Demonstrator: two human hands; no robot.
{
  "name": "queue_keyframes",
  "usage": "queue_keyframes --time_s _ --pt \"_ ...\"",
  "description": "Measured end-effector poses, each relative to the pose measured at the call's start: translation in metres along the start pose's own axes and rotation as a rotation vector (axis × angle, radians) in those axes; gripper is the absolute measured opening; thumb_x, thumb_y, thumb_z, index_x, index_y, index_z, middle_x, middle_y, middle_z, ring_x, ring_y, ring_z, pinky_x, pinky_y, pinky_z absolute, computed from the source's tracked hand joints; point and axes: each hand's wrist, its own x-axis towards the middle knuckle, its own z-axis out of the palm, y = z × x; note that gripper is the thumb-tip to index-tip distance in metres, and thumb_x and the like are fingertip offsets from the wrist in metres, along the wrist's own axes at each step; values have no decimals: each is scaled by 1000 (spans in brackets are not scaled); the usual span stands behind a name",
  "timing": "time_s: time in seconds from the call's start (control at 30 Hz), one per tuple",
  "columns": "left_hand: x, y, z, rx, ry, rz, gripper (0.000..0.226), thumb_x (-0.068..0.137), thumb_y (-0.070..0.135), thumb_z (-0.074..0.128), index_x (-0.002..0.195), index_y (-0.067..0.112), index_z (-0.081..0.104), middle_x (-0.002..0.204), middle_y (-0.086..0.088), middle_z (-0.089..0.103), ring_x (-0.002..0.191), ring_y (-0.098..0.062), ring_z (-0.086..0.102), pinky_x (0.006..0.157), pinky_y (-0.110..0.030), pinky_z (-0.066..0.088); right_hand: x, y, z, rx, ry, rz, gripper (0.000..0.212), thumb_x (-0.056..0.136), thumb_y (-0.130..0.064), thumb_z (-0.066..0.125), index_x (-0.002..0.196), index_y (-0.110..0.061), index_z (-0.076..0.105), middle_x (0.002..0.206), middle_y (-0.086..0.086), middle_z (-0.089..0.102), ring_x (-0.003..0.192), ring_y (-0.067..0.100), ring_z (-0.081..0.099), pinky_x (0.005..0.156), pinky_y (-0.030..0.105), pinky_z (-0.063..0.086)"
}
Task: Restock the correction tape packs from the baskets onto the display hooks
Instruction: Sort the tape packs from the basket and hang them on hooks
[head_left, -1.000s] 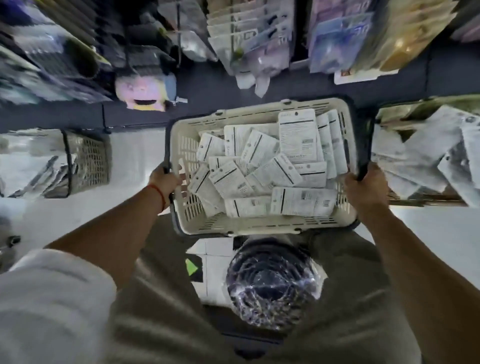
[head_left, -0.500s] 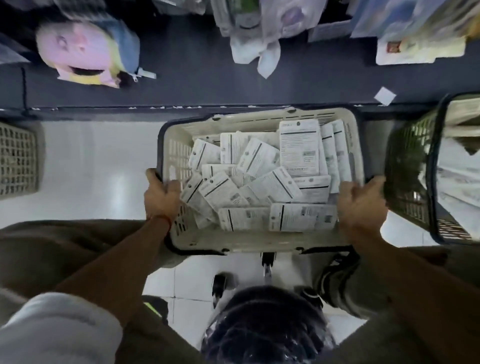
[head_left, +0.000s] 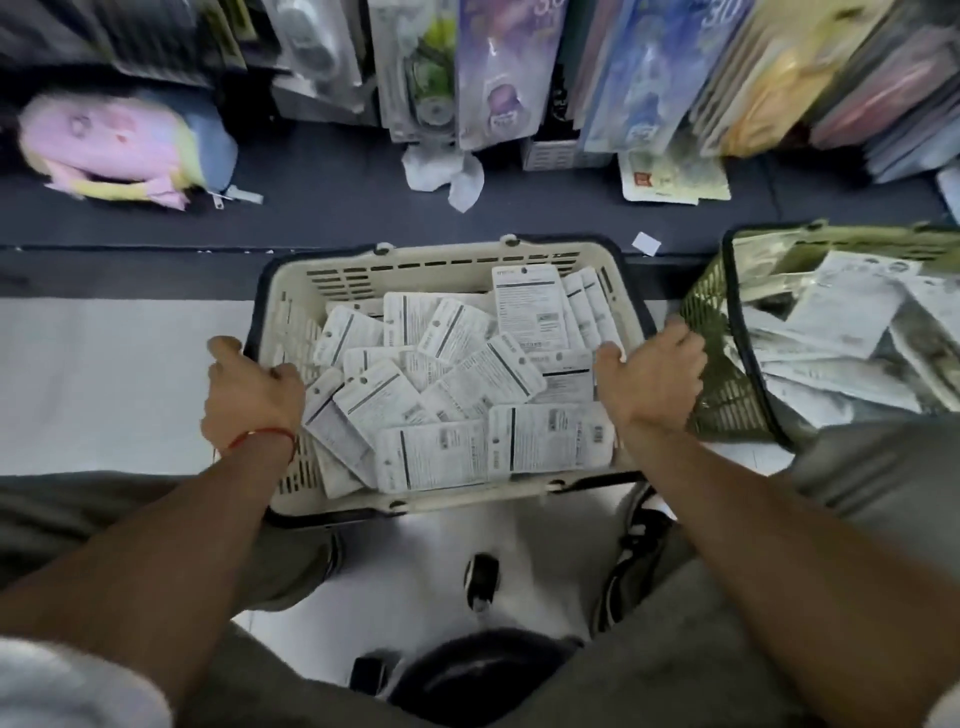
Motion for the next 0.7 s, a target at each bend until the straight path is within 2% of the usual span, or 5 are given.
queue_keyframes --time_s 0.1,0.27,0.43,0.53,0.7 --pt "-27 31 -3 17 125 238 53 86 13 67 136 9 50 137 -22 51 128 -43 46 101 -54 41 -6 3 -13 -112 -158 -510 38 89 -21 67 126 -15 58 117 10 61 112 32 58 91 44 49" --pt "-95 68 15 -150 -406 774 33 90 3 62 120 16 67 123 -7 65 122 -28 54 105 -40 45 -28 20 -14 -264 -552 -494 43 98 -27 68 139 -19 58 136 6 60 128 26 56 110 40 44" --pt "-119 46 27 -370 -389 505 13 88 6 66 94 18 69 91 2 71 88 -17 66 82 -33 55 -42 26 -21 -111 -604 -553 21 96 -26 74 116 -22 67 108 -1 57 108 23 58 95 38 47" --pt "-133 47 23 -583 -291 312 11 86 13 68 78 22 68 71 8 68 69 -3 64 68 -28 51 -55 26 -31 169 -428 -453 17 95 -26 75 106 -25 62 104 -10 56 92 7 59 80 24 47" --pt "-162 81 22 -985 -722 -48 48 77 68 66 111 35 71 116 10 76 103 -11 75 91 -46 62 -82 -25 -31 554 -430 -364 23 87 -40 74 104 -33 60 101 -16 68 101 -3 64 73 12 52"
